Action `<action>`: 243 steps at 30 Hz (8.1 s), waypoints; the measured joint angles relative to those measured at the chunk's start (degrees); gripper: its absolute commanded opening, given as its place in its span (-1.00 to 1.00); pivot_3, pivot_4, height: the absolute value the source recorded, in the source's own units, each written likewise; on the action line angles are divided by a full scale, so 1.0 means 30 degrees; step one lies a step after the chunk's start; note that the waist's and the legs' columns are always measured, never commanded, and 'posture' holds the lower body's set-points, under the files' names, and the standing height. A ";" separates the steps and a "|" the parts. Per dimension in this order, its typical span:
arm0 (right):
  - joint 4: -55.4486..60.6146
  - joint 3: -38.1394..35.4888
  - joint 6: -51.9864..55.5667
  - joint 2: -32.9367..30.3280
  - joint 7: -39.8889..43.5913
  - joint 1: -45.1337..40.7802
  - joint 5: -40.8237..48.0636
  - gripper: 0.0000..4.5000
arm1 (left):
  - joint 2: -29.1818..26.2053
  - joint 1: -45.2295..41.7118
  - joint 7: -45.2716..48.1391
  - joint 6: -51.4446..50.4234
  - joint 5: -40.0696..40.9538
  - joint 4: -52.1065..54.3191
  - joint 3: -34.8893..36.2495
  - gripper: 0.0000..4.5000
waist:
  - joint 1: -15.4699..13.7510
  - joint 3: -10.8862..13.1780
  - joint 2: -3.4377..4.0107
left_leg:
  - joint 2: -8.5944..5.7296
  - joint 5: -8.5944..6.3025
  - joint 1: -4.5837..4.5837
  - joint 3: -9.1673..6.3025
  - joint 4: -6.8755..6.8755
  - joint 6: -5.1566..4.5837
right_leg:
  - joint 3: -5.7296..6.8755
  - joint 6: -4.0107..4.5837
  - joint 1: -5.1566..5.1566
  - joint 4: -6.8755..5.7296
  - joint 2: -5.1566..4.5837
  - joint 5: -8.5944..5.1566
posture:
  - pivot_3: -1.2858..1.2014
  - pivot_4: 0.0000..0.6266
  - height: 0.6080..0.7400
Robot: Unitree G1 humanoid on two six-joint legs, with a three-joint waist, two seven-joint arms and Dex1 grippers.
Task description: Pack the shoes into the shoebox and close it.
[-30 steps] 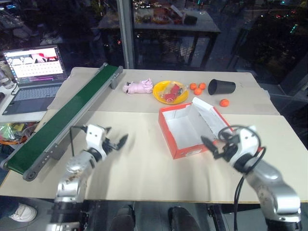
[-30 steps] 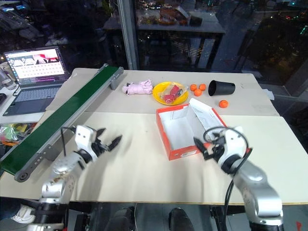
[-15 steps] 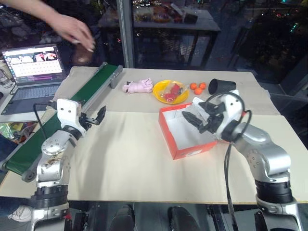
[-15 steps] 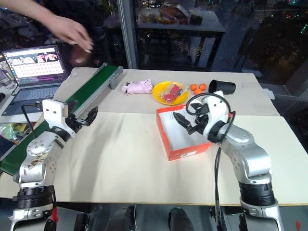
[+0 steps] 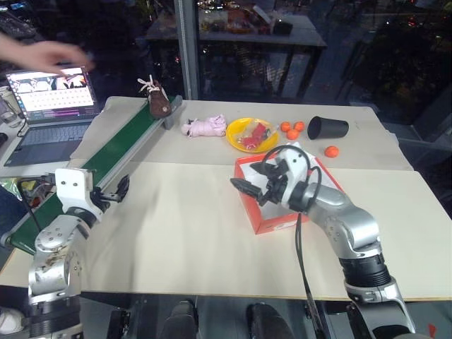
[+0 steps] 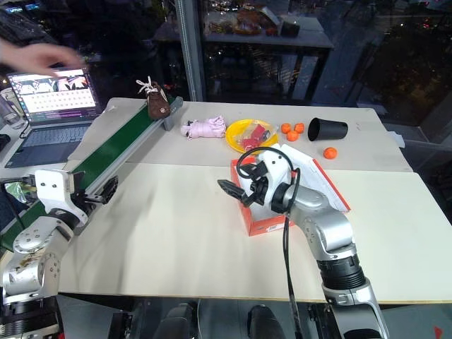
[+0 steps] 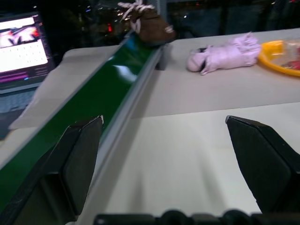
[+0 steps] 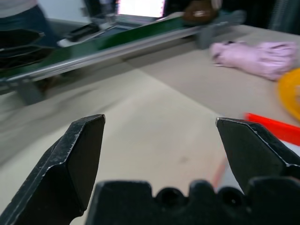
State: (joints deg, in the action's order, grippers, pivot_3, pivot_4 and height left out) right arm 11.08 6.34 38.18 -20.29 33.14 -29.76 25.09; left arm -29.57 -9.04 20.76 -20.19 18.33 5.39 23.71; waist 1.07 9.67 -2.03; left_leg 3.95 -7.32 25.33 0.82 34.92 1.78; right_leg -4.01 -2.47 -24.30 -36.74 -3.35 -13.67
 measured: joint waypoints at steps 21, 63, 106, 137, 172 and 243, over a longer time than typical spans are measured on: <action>-0.0098 0.0156 -0.0112 0.0393 -0.0136 0.0118 -0.0860 0.98 | -0.0501 -0.7811 -0.2797 -0.2758 0.0050 -0.5341 -0.0324 1.00 | 0.0038 0.0005 -0.0021 | 0.0002 0.0010 0.0002 0.0002 -0.0005 -0.0014 | 0.0013 -0.0109 -0.0006 -0.0007 0.0014 0.0083 | 0.03 -0.52 1.00; 0.1131 -0.0666 0.1477 -0.0206 -0.0042 -0.0216 -0.0068 1.00 | 0.0488 -1.3019 -0.1817 -0.0300 0.0741 -1.4046 -0.0042 -0.92 | -0.0191 0.0102 -0.0190 | 0.0000 0.0040 0.0153 -0.0018 0.0005 -0.0018 | 0.0063 -0.0043 -0.0072 0.0011 0.0004 0.0142 | 0.03 -0.52 1.00; -0.3318 -1.0594 0.5155 0.3303 -1.0955 -0.5852 1.1249 -0.75 | 0.5856 -1.4837 0.0382 -0.9419 0.7076 -0.2658 -0.4684 0.63 | 0.0479 0.0139 -0.0153 | -0.0012 0.0061 0.0170 -0.0057 0.0051 -0.0064 | 0.0038 -0.0077 -0.0067 0.0009 0.0015 0.0178 | 0.03 -0.52 1.00; -1.3790 0.1374 -0.0994 -0.4133 0.1890 -0.6454 -0.4108 -0.53 | 0.0353 -0.9539 0.0235 -0.9617 0.5236 0.1989 -0.4480 1.00 | 0.0495 0.0179 -0.0099 | -0.0029 0.0060 0.0246 -0.0050 0.0048 -0.0063 | 0.0026 -0.0133 -0.0071 0.0187 0.0010 0.0246 | 0.03 -0.52 1.00; 0.1272 -0.5766 1.0831 -0.7038 0.2459 -0.4823 -0.1175 0.24 | -0.2637 -1.1078 0.9697 -0.7044 0.2763 -0.1283 -1.0182 1.00 | -0.0083 0.0186 -0.0087 | -0.0024 0.0062 0.0259 -0.0032 0.0090 -0.0065 | 0.0022 -0.0127 -0.0085 0.0178 0.0001 0.0273 | 0.03 -0.52 1.00; -0.0601 0.0496 0.4433 -0.2675 0.4265 -0.4766 0.1621 1.00 | -0.4825 -0.6811 0.5048 0.5130 -0.0876 -1.6955 0.0429 1.00 | -0.0073 0.0144 -0.0119 | 0.0002 0.0047 0.0169 0.0003 0.0098 -0.0091 | 0.0031 -0.0059 -0.0102 -0.0006 -0.0006 0.0208 | 0.03 -0.52 1.00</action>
State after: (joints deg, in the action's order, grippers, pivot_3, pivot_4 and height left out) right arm 9.27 7.82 51.48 -28.32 45.93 -44.06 29.96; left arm -44.04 -29.47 35.91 -4.80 15.70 -45.47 25.00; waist 0.85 10.10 -2.39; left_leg 3.96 -7.18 25.83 0.83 35.21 1.51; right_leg -3.92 -2.65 -24.61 -36.76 -3.37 -13.04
